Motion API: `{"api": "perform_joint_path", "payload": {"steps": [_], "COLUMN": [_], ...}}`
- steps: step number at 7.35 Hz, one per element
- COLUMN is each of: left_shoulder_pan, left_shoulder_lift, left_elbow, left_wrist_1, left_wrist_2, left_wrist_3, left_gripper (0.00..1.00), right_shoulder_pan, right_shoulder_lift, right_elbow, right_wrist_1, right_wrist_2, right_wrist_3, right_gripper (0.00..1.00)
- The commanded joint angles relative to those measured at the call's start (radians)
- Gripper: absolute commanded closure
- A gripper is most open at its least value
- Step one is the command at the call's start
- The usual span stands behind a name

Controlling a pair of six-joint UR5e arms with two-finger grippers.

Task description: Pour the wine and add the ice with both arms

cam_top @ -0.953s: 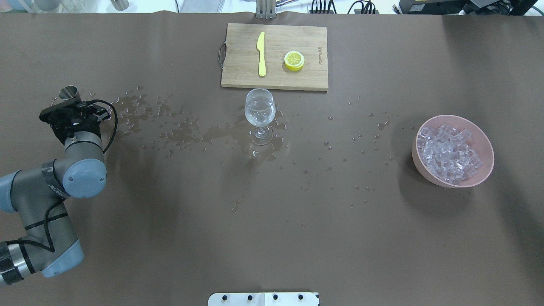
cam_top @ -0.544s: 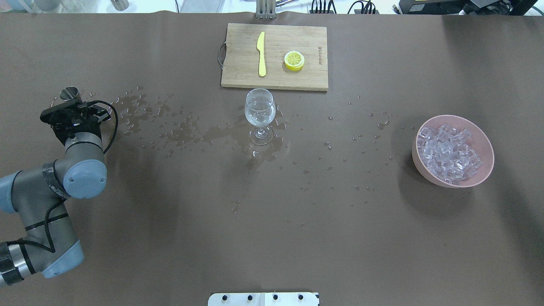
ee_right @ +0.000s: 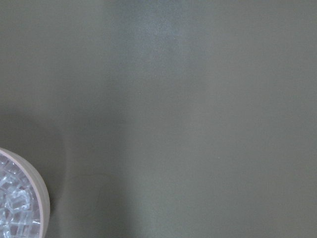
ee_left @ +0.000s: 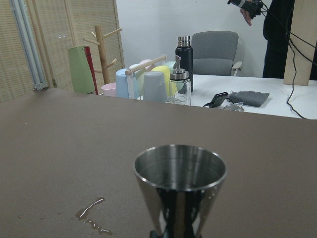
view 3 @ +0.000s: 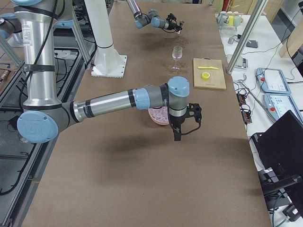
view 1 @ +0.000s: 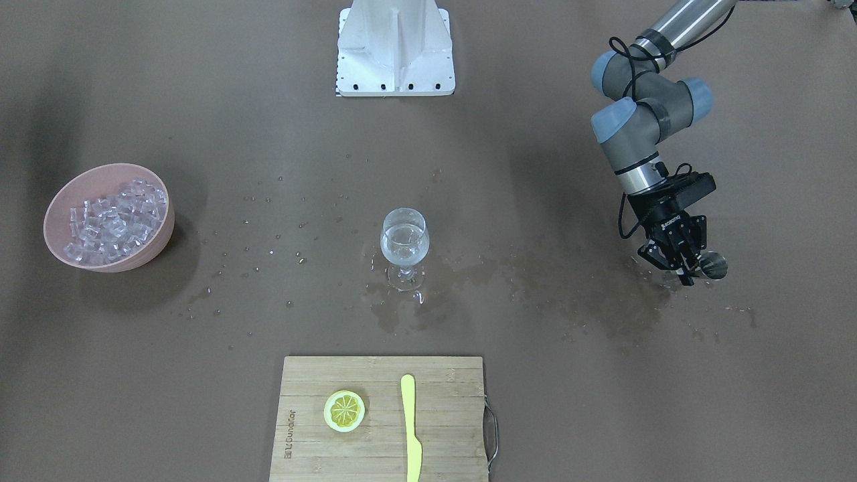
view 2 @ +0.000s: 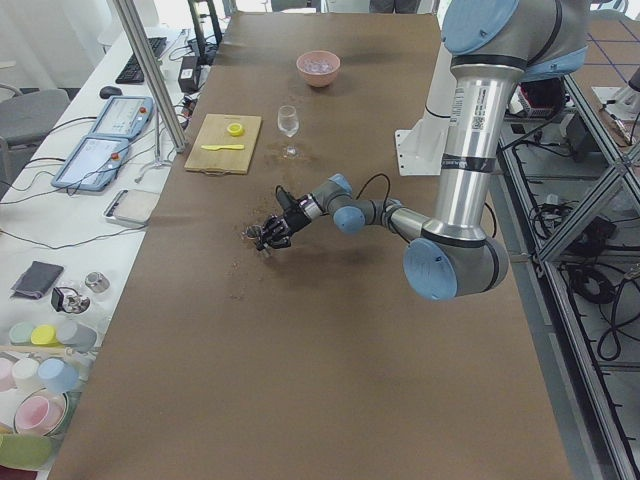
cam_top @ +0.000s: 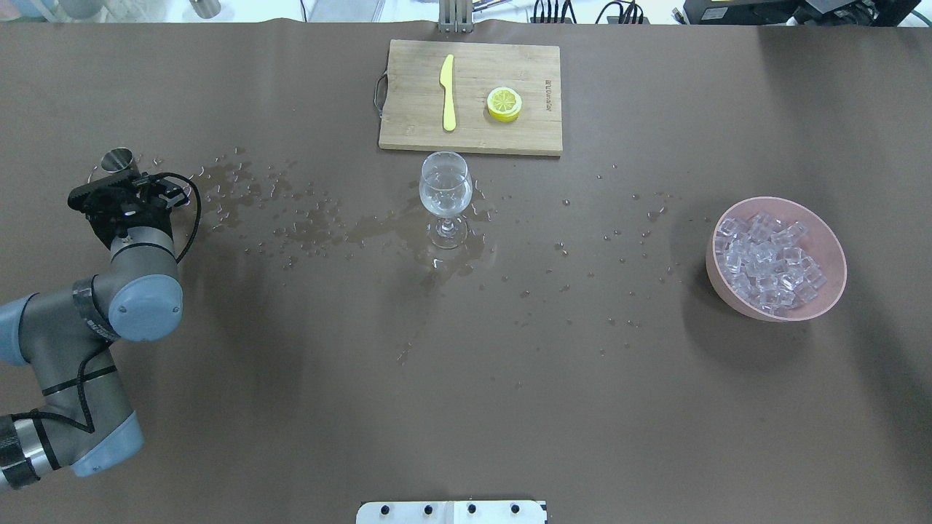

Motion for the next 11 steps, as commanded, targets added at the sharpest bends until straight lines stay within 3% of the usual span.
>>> {"api": "perform_joint_path", "payload": {"steps": [1,6,11], "left_shoulder_pan": [0.000,-0.001,-0.005], "left_shoulder_lift": [0.000,-0.002,0.067], "left_elbow": [0.001,-0.016,-0.143], "left_wrist_1": [0.000,-0.002,-0.025], "left_wrist_2": [0.011,0.011,0.000], "left_wrist_3": [0.002,0.025,0.102], "left_gripper": [0.02,0.02,0.02], "right_shoulder_pan": [0.000,0.000,0.000], "right_shoulder_lift": [0.000,0.002,0.009], "right_elbow": [-0.001,-0.004,-0.007], "right_wrist_1": [0.000,0.000,0.000], "right_wrist_2": [0.000,0.000,0.000], "right_wrist_3": [0.000,0.000,0.000], "right_gripper": [0.00,0.00,0.00]}}
